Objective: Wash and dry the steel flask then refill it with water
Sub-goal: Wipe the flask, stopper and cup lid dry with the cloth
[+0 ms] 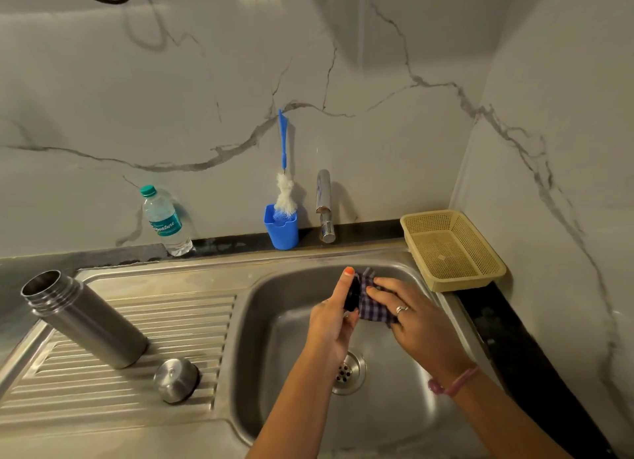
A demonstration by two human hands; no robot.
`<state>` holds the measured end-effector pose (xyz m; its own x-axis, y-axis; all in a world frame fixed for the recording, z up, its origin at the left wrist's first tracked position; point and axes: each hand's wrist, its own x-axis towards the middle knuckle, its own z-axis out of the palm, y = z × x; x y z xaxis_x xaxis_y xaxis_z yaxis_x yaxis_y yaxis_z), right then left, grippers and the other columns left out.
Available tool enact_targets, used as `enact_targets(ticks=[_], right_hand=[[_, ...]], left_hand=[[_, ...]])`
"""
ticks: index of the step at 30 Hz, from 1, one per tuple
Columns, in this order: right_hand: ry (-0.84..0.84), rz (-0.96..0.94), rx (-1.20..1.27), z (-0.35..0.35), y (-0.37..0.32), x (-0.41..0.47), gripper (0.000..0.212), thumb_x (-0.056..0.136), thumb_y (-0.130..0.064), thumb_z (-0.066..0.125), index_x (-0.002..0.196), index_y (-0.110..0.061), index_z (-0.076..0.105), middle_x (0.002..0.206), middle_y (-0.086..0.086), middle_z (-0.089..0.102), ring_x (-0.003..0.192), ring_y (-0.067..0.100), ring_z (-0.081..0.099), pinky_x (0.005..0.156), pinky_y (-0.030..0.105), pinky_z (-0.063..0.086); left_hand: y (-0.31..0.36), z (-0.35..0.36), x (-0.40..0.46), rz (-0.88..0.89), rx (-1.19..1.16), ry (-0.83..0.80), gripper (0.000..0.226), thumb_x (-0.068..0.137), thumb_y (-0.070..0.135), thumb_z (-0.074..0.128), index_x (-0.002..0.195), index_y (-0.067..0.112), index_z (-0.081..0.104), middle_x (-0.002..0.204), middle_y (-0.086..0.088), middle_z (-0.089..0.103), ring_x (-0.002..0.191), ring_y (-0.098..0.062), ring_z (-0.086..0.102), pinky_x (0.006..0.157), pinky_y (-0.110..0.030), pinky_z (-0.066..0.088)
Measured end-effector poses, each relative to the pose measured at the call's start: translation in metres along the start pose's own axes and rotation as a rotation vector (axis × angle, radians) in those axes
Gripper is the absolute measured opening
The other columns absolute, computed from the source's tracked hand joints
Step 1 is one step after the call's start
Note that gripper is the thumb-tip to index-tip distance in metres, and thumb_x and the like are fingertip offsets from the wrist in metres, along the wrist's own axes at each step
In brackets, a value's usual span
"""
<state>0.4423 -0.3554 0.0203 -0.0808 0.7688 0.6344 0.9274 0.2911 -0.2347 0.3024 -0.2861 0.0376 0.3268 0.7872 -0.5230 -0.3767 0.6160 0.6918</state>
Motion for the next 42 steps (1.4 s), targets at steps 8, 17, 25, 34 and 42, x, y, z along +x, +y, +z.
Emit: enact_targets(ticks=[8,17,25,34,42], right_hand=[[0.010,0.134,-0.179,-0.002,-0.006,0.014,0.052,0.056,0.001,0.083,0.105,-0.012,0.073,0.102,-0.001,0.070,0.083,0.016,0.070,0.066,0.022,0.055],[-0.118,0.194,-0.104,-0.002,-0.019,0.014,0.044,0.066,-0.003,0.078,0.108,-0.015,0.070,0.104,0.001,0.072,0.081,0.020,0.070,0.067,0.024,0.057],[-0.147,0.178,-0.138,-0.009,-0.039,0.019,0.048,0.055,-0.008,0.086,0.100,-0.016,0.076,0.099,0.001,0.073,0.075,0.017,0.071,0.058,0.022,0.056],[-0.120,0.375,0.058,-0.010,-0.032,0.028,0.033,0.075,-0.009,0.076,0.106,-0.018,0.073,0.101,-0.003,0.072,0.083,0.012,0.069,0.071,0.007,0.047],[-0.059,0.470,0.116,-0.006,-0.027,0.031,0.031,0.078,-0.007,0.072,0.106,-0.019,0.073,0.102,-0.003,0.071,0.088,0.010,0.066,0.072,0.001,0.038]], left_hand=[[0.000,-0.002,-0.007,0.085,0.161,-0.081,0.017,0.084,0.022,0.076,0.086,0.005,0.077,0.085,-0.010,0.076,0.077,-0.012,0.073,0.074,-0.024,0.057],[0.003,-0.011,-0.008,0.094,0.105,-0.058,0.036,0.079,0.024,0.079,0.106,0.000,0.074,0.097,-0.013,0.076,0.087,-0.016,0.072,0.082,-0.028,0.057],[0.006,-0.013,-0.010,0.082,-0.025,-0.070,0.036,0.076,0.017,0.077,0.107,0.002,0.071,0.099,-0.015,0.076,0.087,-0.021,0.073,0.081,-0.031,0.061],[0.003,-0.014,-0.013,0.108,-0.124,-0.124,0.028,0.093,0.004,0.061,0.120,-0.002,0.063,0.108,-0.021,0.072,0.092,-0.022,0.071,0.078,-0.030,0.061],[0.003,-0.013,-0.018,0.115,-0.109,-0.151,0.018,0.097,0.002,0.053,0.111,-0.003,0.064,0.098,-0.016,0.071,0.088,-0.020,0.070,0.082,-0.029,0.061]])
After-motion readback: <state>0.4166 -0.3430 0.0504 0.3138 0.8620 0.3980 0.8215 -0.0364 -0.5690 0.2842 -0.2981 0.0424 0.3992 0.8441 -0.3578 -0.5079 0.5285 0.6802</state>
